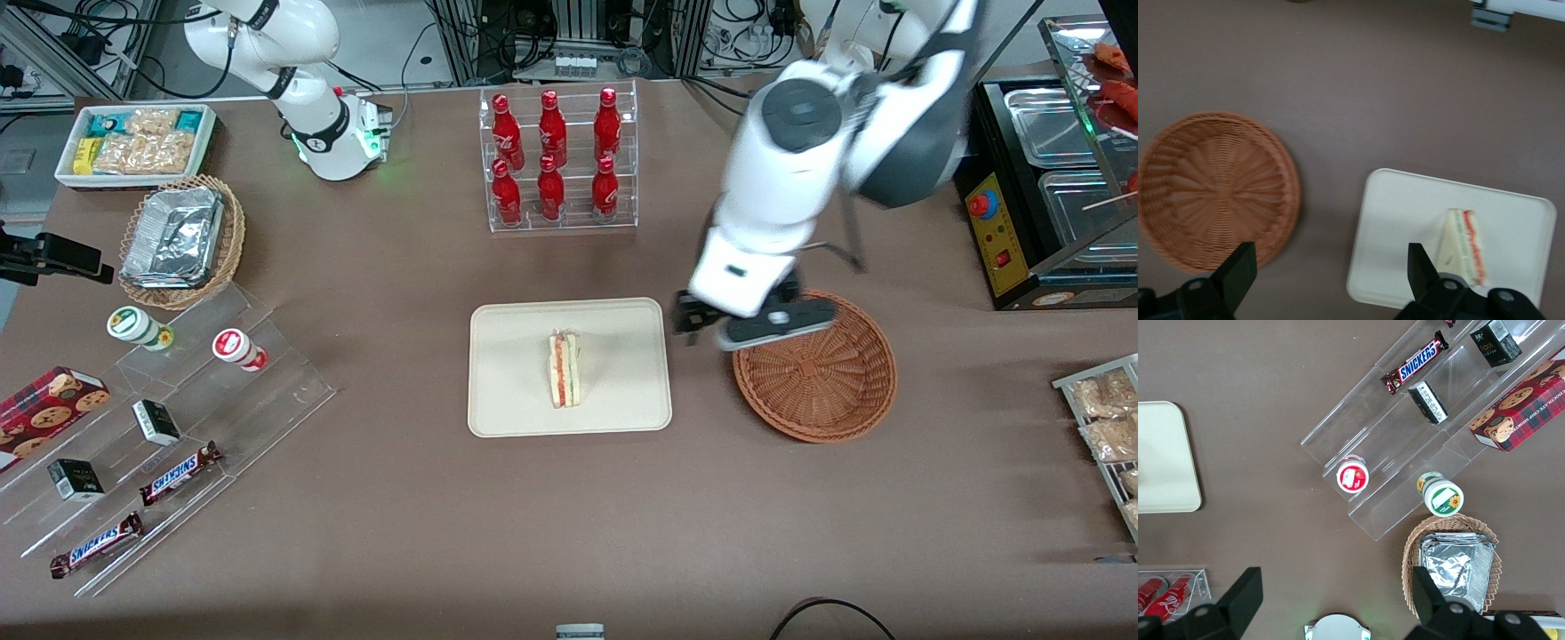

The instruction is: Place sandwich from basket to tray

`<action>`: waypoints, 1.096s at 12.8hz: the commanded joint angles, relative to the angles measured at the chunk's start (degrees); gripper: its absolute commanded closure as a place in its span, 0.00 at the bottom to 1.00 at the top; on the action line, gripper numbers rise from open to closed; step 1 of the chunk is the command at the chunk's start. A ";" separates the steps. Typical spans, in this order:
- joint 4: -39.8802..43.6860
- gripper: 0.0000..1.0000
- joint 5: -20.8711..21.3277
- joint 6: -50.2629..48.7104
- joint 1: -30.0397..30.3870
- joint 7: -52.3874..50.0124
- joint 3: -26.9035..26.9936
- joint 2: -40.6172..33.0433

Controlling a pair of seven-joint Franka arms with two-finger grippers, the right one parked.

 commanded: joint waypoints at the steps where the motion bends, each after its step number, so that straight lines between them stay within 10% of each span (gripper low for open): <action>1: -3.81 0.00 -0.57 -4.04 -0.61 8.93 5.74 -6.17; 9: 0.59 0.00 -1.97 -12.58 0.09 23.44 15.52 -8.37; 14: 2.43 0.00 -4.08 -14.86 16.48 28.29 3.35 -8.19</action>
